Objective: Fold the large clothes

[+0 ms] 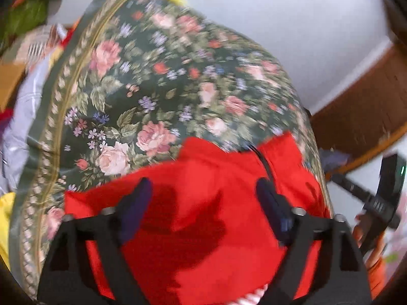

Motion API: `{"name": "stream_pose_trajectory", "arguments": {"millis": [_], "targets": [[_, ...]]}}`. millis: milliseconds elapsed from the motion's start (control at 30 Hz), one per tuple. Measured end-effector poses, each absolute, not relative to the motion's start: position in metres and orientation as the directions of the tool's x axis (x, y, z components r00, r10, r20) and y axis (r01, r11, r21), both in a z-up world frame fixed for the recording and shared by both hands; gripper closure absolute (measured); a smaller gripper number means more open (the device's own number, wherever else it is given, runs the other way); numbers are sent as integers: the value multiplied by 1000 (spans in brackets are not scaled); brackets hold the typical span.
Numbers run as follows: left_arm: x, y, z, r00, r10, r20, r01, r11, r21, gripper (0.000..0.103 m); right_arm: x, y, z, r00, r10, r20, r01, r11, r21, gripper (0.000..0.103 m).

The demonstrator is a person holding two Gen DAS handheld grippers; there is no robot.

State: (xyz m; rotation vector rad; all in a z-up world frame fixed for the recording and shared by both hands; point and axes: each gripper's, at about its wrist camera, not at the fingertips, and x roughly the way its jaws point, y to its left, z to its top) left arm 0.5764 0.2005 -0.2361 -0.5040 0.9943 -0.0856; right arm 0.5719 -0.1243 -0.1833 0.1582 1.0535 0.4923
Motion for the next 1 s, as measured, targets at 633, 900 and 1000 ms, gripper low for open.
{"name": "stream_pose_trajectory", "arguments": {"millis": [633,900,1000], "targets": [[626,176,-297,485,-450,-750,-107,821,-561,70,605,-78,-230,342,425,-838,-374,880,293,72],[580,147,-234,557,-370,-744,53,909,-413,90,552,-101,-185,325,549,-770,-457,804,381,95],[547,137,-207,586,-352,-730,106,926,-362,90,519,-109,-161,347,567,-747,-497,787,367,95]]}}
